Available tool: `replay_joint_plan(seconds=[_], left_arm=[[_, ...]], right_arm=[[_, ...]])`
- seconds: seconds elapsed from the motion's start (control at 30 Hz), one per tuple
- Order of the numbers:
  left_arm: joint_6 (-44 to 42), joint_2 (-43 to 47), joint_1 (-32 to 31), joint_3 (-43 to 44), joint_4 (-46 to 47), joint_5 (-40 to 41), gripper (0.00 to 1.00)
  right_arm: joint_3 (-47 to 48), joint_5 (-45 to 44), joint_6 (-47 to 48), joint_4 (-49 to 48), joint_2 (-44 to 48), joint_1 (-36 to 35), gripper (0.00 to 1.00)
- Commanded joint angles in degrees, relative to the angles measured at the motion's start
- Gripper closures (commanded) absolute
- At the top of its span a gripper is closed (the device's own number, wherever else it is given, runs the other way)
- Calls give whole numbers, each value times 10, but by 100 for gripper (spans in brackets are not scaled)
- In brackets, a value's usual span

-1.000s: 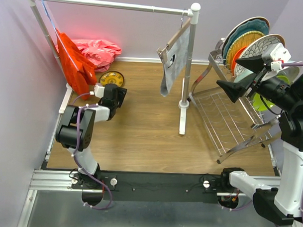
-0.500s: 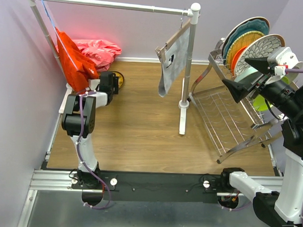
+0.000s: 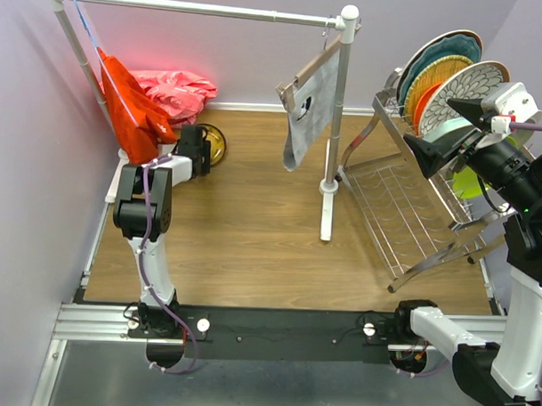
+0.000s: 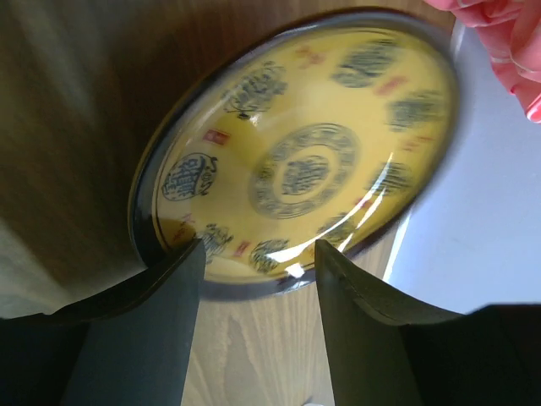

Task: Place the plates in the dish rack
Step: Grab a plate with the left arm

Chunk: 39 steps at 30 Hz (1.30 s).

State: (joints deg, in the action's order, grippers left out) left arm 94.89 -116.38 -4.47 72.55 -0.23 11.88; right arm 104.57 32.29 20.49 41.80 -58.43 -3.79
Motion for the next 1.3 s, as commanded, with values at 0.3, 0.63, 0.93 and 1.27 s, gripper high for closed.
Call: replay_joint_plan(seconds=[0.3, 0.63, 0.93, 1.27], left_arm=[[-9, 34, 10, 6, -68, -26, 33], [-27, 83, 11, 11, -79, -35, 28], [-19, 58, 11, 43, -215, -56, 34], [-21, 19, 12, 76, -236, -48, 36]], right_arm=[[-8, -25, 7, -11, 11, -2, 0], [-17, -27, 10, -12, 17, -2, 0], [-25, -33, 12, -12, 24, -2, 0], [-25, -42, 15, -12, 28, -2, 0]])
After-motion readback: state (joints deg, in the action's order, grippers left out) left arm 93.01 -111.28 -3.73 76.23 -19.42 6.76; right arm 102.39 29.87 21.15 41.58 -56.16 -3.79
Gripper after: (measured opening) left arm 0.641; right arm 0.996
